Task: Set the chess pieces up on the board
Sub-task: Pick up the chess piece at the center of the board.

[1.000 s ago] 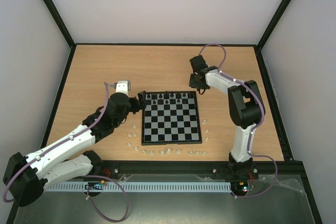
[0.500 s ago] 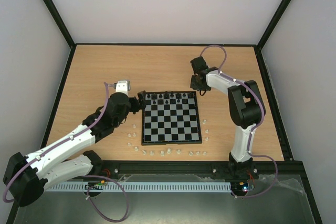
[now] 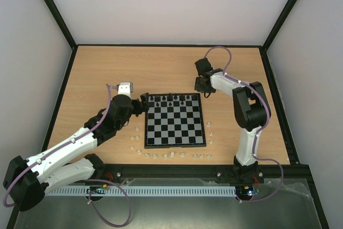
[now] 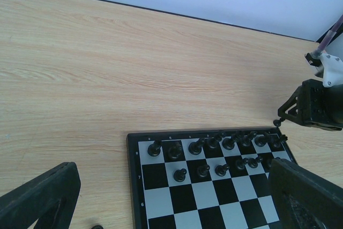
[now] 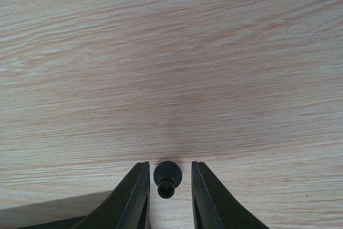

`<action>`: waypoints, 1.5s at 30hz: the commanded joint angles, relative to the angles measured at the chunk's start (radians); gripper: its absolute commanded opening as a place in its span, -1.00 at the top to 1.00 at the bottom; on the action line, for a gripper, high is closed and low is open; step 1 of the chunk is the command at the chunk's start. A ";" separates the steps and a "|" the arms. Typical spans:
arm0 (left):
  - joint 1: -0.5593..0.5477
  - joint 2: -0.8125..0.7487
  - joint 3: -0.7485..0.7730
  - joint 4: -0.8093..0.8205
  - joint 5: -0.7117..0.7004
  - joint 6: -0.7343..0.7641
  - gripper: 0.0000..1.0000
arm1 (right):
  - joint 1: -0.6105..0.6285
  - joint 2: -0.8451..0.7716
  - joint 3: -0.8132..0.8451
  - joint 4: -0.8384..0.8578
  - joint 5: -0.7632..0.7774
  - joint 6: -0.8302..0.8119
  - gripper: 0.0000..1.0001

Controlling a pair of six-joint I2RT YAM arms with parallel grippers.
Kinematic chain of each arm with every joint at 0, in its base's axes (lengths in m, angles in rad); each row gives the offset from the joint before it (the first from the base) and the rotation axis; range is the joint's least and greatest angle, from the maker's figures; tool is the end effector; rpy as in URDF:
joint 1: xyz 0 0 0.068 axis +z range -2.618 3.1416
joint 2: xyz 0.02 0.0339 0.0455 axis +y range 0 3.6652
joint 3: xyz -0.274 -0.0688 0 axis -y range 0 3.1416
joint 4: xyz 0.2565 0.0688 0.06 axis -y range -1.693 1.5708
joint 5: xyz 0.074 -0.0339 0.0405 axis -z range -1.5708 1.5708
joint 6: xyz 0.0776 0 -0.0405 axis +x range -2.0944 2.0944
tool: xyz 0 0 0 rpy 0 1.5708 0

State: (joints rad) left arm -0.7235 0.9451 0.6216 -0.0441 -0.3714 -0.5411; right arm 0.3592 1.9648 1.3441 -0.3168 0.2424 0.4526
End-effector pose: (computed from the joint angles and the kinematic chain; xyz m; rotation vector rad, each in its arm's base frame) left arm 0.2123 -0.1499 0.2584 -0.0720 1.9418 -0.4898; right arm 0.4345 0.1432 0.1458 0.2136 2.4607 0.0431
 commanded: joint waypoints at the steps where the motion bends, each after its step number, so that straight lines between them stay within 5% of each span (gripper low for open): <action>1: 0.007 0.001 0.005 -0.011 -0.017 0.011 -0.98 | -0.006 0.030 0.001 -0.039 -0.009 -0.006 0.57; 28: 0.008 -0.010 0.006 -0.016 -0.018 0.011 -0.98 | -0.011 0.046 0.017 -0.039 -0.015 -0.006 0.97; 45: 0.010 -0.023 0.001 -0.023 -0.055 0.009 -0.98 | 0.080 -0.344 -0.173 -0.102 0.063 0.002 0.97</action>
State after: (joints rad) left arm -0.7231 0.9321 0.6216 -0.0570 -0.3912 -0.5411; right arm 0.3889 1.7252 1.2240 -0.3416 0.2710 0.4530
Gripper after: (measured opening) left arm 0.988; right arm 0.048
